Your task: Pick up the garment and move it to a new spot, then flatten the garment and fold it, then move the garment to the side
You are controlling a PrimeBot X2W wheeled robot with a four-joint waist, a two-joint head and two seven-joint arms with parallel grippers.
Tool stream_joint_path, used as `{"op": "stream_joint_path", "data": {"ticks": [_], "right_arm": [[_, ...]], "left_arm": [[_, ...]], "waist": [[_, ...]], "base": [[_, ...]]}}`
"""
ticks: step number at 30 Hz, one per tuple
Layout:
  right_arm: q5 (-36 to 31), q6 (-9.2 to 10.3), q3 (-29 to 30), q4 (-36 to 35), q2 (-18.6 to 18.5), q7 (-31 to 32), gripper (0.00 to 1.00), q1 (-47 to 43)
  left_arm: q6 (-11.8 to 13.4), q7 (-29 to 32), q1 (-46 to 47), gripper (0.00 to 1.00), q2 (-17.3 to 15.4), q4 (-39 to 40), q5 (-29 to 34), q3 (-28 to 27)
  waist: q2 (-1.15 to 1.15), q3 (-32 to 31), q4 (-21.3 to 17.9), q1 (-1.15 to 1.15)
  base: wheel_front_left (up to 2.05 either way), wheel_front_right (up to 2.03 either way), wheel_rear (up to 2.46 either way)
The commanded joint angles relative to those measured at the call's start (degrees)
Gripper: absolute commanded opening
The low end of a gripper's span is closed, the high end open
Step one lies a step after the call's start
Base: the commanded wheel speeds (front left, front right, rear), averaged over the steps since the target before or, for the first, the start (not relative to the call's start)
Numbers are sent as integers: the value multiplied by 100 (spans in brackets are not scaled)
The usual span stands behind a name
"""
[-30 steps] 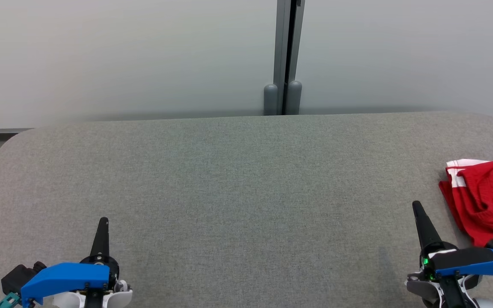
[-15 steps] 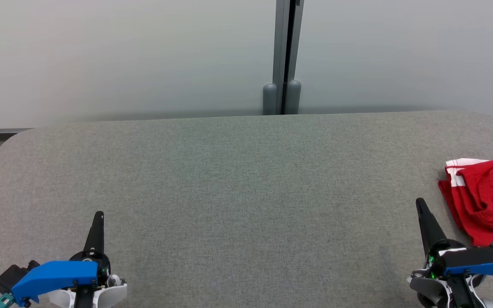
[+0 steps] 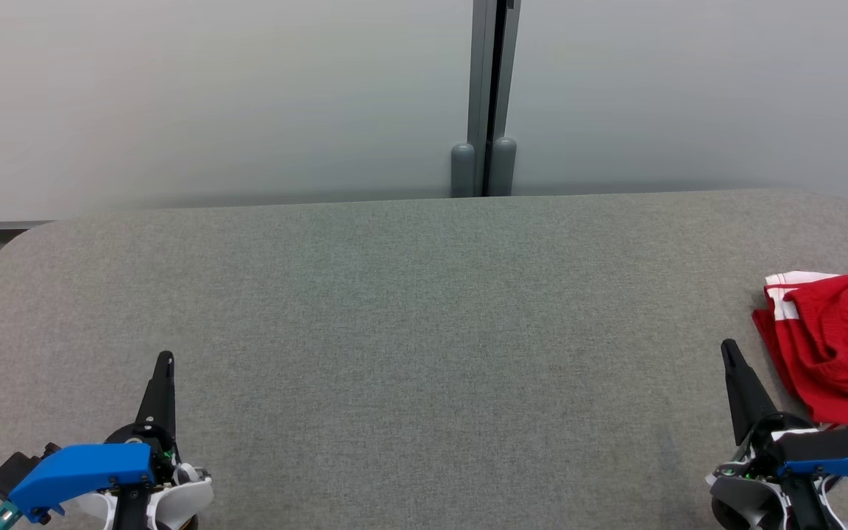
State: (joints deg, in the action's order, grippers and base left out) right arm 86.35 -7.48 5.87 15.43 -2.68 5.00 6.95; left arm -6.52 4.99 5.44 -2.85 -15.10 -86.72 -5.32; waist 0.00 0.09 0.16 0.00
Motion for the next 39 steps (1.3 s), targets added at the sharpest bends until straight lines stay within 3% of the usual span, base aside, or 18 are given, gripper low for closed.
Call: {"op": "stream_joint_path", "data": {"ticks": [1, 14, 39], "right_arm": [[123, -2, 23, -64, -34, 51, 0, -63], [624, -2, 82, -162, -36, 175, 0, -122], [614, -2, 80, -164, -36, 172, 0, -115]], "left_arm": [[-45, 44, 85, 0, -4, 44, -98, -61], [-136, 170, 104, 0, -4, 129, -586, -135], [-118, 174, 105, 0, -4, 127, -578, -136]], "waist": [[0, 1, -1, 0], [0, 9, -16, 0], [0, 9, -16, 0]], "base": [[0, 0, 0], [0, 0, 0], [0, 0, 0]]}}
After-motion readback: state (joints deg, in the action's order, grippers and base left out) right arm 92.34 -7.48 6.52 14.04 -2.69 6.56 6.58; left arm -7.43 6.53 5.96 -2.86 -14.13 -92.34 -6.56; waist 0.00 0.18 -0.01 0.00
